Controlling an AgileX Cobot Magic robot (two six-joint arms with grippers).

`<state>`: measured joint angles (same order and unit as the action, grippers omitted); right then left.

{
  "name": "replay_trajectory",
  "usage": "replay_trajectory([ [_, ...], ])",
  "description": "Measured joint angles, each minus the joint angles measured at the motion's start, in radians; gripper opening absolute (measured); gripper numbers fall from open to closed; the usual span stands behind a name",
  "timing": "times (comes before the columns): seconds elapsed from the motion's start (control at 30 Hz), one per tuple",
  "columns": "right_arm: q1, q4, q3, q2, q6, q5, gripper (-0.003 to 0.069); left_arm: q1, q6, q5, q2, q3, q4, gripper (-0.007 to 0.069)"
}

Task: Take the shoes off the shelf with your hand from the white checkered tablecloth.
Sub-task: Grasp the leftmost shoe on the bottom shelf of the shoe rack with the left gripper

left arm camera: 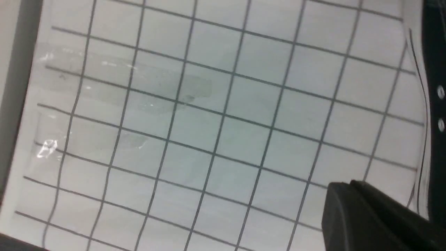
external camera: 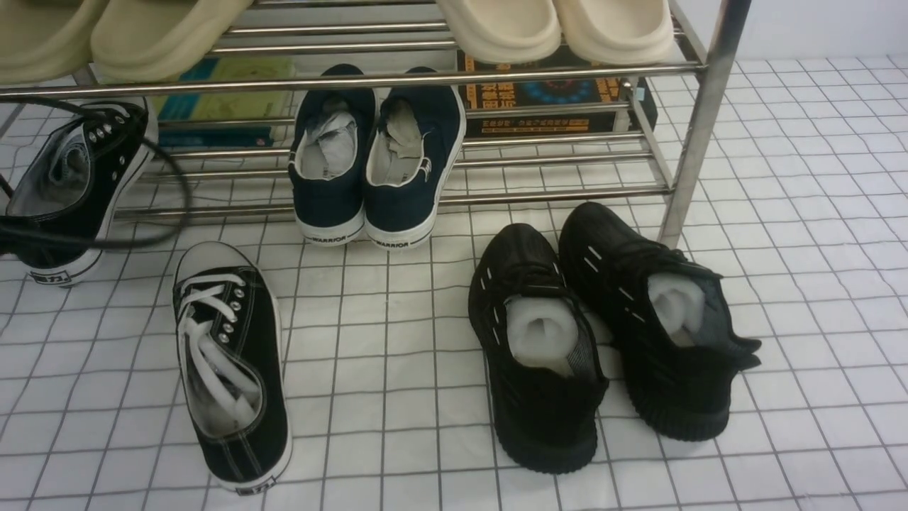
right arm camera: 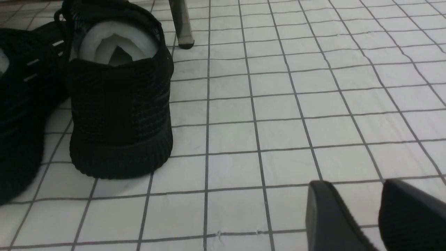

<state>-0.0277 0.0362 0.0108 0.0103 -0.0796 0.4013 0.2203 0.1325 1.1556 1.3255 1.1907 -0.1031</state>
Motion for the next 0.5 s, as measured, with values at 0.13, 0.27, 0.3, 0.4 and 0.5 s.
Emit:
replay_trajectory([
  [0.13, 0.000, 0.000, 0.000, 0.000, 0.000, 0.000, 0.0239, 0.158, 0.007, -0.099, 0.000, -0.001, 0.161, 0.0017],
  [0.27, 0.000, 0.000, 0.000, 0.000, 0.000, 0.000, 0.0239, 0.191, 0.016, -0.190, 0.002, -0.001, 0.268, 0.0025],
  [0.3, 0.000, 0.000, 0.000, 0.000, 0.000, 0.000, 0.0239, 0.191, 0.016, -0.201, 0.004, -0.001, 0.273, 0.0028],
  [0.4, 0.000, 0.000, 0.000, 0.000, 0.000, 0.000, 0.0239, 0.191, 0.020, -0.269, 0.027, -0.001, 0.324, 0.0064],
  [0.5, 0.000, 0.000, 0.000, 0.000, 0.000, 0.000, 0.0239, 0.191, 0.045, -0.324, 0.070, -0.001, 0.336, 0.0137],
])
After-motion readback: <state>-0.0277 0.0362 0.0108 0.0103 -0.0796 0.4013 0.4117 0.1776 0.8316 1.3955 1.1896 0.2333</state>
